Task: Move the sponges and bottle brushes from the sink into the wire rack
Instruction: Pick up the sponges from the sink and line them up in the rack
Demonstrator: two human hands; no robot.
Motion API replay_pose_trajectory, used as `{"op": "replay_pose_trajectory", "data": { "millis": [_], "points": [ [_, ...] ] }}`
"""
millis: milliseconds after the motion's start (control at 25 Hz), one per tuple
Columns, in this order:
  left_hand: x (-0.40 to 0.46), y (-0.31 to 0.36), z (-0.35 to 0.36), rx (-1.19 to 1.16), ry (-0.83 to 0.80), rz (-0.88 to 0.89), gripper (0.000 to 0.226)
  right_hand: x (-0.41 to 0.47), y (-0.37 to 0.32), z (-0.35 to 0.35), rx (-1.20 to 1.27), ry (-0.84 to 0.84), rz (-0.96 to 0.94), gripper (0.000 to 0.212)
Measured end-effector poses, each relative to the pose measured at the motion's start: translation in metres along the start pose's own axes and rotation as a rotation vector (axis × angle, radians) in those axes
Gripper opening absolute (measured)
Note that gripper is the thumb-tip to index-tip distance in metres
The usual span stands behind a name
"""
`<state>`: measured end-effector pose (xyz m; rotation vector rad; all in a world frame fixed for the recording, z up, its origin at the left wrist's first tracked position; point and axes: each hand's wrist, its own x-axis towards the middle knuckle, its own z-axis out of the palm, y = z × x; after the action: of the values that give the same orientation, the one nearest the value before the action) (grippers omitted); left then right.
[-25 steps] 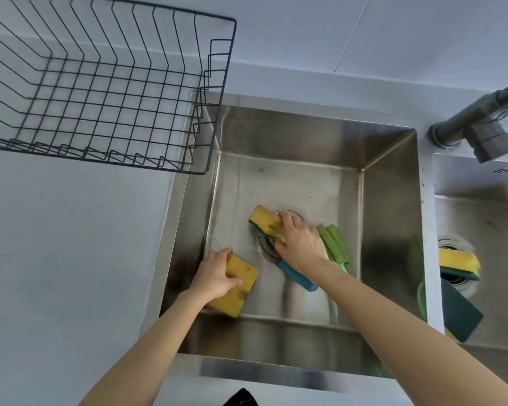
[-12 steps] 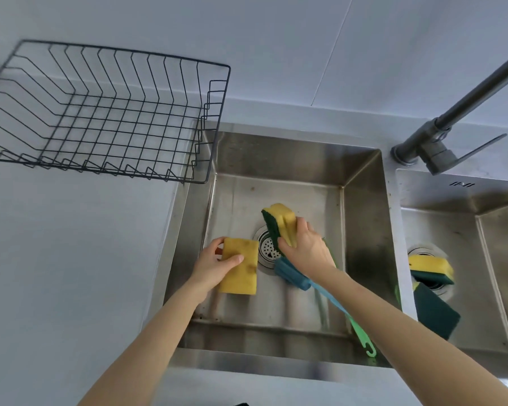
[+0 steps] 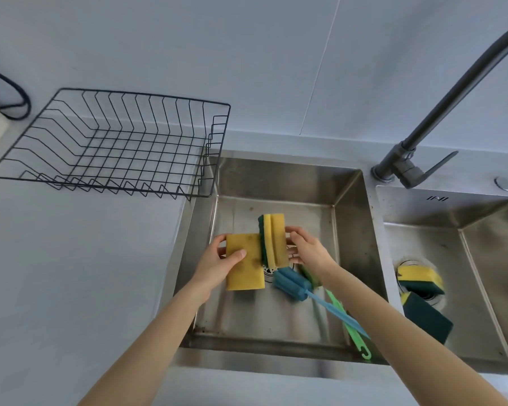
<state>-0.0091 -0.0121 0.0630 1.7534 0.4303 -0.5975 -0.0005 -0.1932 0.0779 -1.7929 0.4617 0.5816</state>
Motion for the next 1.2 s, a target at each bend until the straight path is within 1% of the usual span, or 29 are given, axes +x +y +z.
{"op": "replay_pose_trajectory", "data": {
  "millis": [80, 200, 320, 440, 640, 720, 800, 880, 1080, 1200],
  "points": [
    [-0.005, 0.003, -0.001, -0.007, -0.008, 0.011, 0.061, -0.003, -0.002, -0.004, 0.056, -0.026, 0.016, 0.033],
    [-0.011, 0.008, -0.004, -0.010, -0.008, 0.047, 0.059, -0.007, 0.000, -0.005, 0.080, -0.058, 0.054, 0.038],
    [-0.017, 0.014, -0.007, -0.005, 0.001, 0.075, 0.060, -0.017, -0.002, -0.006, 0.228, -0.105, 0.097, 0.042],
    [-0.025, 0.020, -0.009, 0.022, 0.006, 0.114, 0.063, -0.028, -0.006, -0.009, 0.283, -0.100, 0.059, 0.043],
    [-0.039, 0.025, -0.017, 0.024, 0.047, 0.172, 0.061, -0.040, -0.014, -0.007, 0.367, -0.107, -0.012, 0.029],
    [-0.043, 0.026, -0.026, 0.006, 0.047, 0.197, 0.061, -0.043, -0.020, -0.006, 0.452, -0.089, -0.039, 0.027],
    [-0.048, 0.028, -0.036, 0.010, 0.061, 0.226, 0.058, -0.046, -0.028, -0.006, 0.534, -0.066, -0.061, 0.019],
    [-0.051, 0.029, -0.048, 0.020, 0.095, 0.261, 0.055, -0.049, -0.036, -0.004, 0.547, -0.041, -0.085, 0.013],
    [-0.054, 0.035, -0.084, 0.005, 0.179, 0.308, 0.053, -0.049, -0.056, 0.010, 0.503, -0.006, -0.119, 0.021],
    [-0.053, 0.041, -0.106, 0.003, 0.203, 0.326, 0.055, -0.044, -0.069, 0.023, 0.477, 0.001, -0.147, 0.017]
  ]
}}
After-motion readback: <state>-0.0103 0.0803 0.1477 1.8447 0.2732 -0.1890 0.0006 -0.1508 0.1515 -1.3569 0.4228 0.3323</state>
